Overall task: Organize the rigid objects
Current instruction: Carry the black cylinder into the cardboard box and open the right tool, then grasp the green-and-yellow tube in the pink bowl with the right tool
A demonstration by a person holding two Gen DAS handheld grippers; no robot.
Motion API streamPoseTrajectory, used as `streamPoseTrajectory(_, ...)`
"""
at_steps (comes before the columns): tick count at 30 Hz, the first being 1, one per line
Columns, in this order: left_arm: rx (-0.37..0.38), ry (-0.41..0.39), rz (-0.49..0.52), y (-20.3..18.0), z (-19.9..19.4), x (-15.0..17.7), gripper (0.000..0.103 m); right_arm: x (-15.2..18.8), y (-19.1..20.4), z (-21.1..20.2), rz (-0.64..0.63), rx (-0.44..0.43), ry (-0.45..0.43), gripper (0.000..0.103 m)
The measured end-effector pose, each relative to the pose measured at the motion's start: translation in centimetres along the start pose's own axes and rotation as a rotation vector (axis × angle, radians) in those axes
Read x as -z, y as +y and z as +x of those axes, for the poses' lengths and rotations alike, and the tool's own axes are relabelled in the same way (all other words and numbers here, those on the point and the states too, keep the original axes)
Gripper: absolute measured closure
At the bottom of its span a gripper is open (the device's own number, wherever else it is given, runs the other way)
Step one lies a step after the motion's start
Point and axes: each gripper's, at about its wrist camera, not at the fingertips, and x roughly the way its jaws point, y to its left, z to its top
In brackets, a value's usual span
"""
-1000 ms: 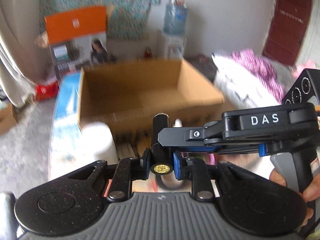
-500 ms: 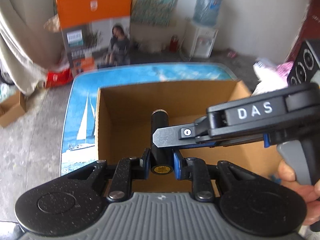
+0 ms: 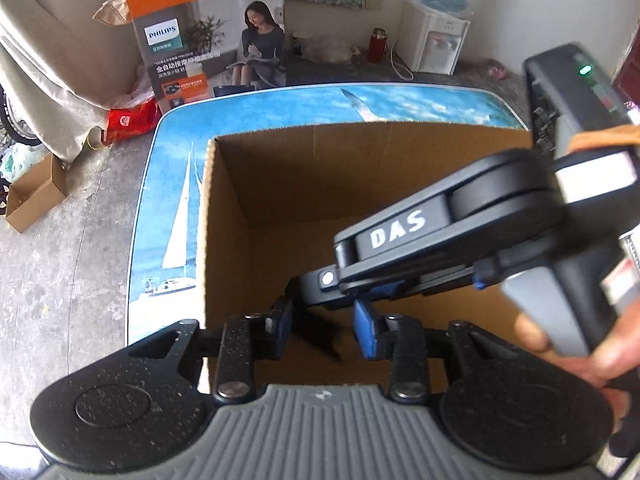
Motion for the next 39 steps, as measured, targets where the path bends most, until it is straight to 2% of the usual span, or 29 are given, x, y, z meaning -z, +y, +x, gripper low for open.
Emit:
streamPoseTrajectory(3,0.012,-0.036,-0.026,0.5,-1.2,0.3,0.054,0.1,0.3,0.4,-0.001,0.016,0.010,0.074)
streamPoseTrajectory(6,0.032,-0.085,-0.051,1.1,-2.9,0.8,0.050,0.1,0.6,0.5,0.010,0.017,-0.001,0.070)
streamPoseTrajectory(10,0.073,-0.148,-0.081,1.8,-5.7,1.9,0.047,1.1,1.7,-1.5,-0.002,-0.008,-0.053,0.069)
streamPoseTrajectory(16,0.140,-0.259,-0.100,1.9,-10.7,4.8,0.043,5.4,3.4,-8.6,-0.082,-0.093,-0.182,0.069)
streamPoseTrajectory(22,0.186,-0.336,-0.024,-0.3,-14.2,9.1,0.032,13.4,2.4,-18.1,-0.163,-0.182,-0.369,0.068)
streamPoseTrajectory(27,0.268,-0.306,0.058,-3.5,-13.5,13.3,0.032,19.7,-1.9,-21.5,-0.110,-0.188,-0.463,0.064)
streamPoseTrajectory(31,0.315,-0.234,0.158,-7.3,-10.2,16.2,0.033,23.6,-8.0,-20.0,0.039,-0.153,-0.453,0.064)
streamPoseTrajectory(35,0.293,-0.165,0.239,-11.1,-6.2,17.9,0.043,26.6,-11.5,-16.3,0.174,-0.142,-0.399,0.064)
streamPoseTrajectory(39,0.247,-0.133,0.266,-13.0,-3.4,18.2,0.062,27.3,-13.2,-14.0,0.250,-0.144,-0.373,0.064)
